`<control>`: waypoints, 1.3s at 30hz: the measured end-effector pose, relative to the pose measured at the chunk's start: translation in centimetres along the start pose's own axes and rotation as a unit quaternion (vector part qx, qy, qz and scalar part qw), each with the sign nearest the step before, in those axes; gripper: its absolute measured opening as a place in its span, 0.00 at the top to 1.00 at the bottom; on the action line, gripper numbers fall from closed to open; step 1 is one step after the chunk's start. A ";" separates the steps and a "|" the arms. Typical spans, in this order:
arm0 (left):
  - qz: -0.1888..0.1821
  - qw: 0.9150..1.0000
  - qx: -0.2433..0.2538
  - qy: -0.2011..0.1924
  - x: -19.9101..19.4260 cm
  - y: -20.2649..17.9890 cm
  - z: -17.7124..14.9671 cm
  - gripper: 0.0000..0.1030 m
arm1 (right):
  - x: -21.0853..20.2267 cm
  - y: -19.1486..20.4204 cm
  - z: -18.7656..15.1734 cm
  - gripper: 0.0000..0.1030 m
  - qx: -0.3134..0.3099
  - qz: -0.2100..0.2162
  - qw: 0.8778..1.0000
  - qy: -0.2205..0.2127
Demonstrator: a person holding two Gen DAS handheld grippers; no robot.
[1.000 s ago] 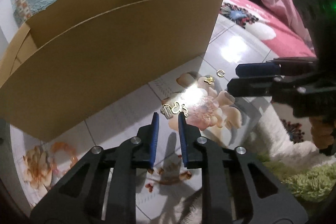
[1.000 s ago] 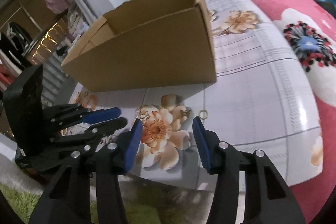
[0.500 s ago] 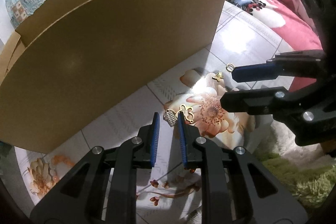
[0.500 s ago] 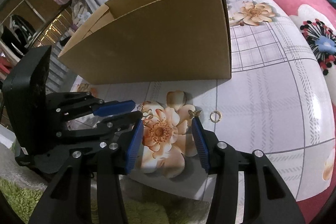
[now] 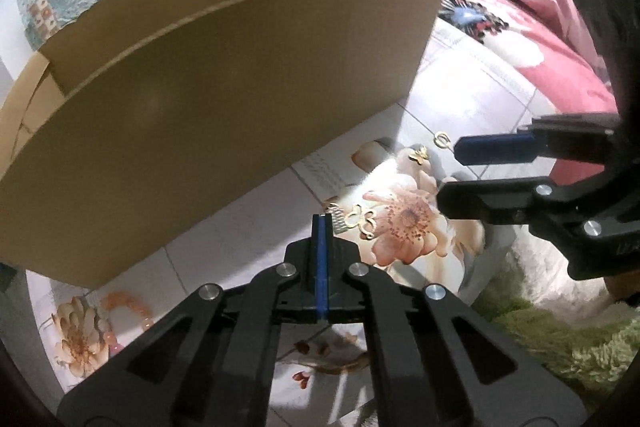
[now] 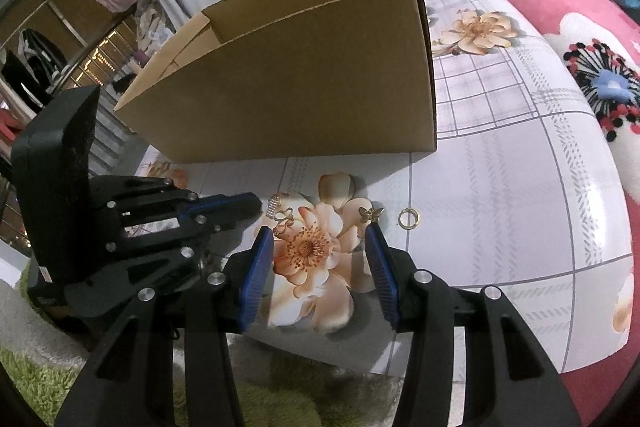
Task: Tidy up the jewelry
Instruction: 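Close the left tool on the small silver spring charm, then close the right tool on the small gold ring while the left tool holds the spring charm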
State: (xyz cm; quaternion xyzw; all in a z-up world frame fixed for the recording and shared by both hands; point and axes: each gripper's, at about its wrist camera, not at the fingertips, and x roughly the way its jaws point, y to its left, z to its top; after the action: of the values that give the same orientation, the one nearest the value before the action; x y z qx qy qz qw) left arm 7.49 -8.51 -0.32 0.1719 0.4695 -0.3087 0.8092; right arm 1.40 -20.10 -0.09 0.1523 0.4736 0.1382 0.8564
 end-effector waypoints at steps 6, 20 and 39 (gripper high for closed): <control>-0.013 0.999 -0.030 -0.011 -0.9 1.3 -0.3 1.00 | 0.4 0.8 0.4 0.55 -0.016 0.001 1.000 0.003; -0.028 0.999 -0.017 0.001 0.8 -0.1 0.2 0.84 | 0.5 1.9 0.4 0.55 -0.018 -0.006 1.000 -0.001; -0.013 1.000 0.015 0.007 1.3 -1.3 0.6 0.94 | -1.1 0.3 -0.7 0.55 0.000 -0.013 1.000 -0.022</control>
State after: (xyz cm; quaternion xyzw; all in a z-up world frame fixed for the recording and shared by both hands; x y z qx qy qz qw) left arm 7.45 -10.25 -1.13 0.1803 0.4722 -0.3248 0.7994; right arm 0.19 -20.17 0.50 0.1492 0.4566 0.1234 0.8683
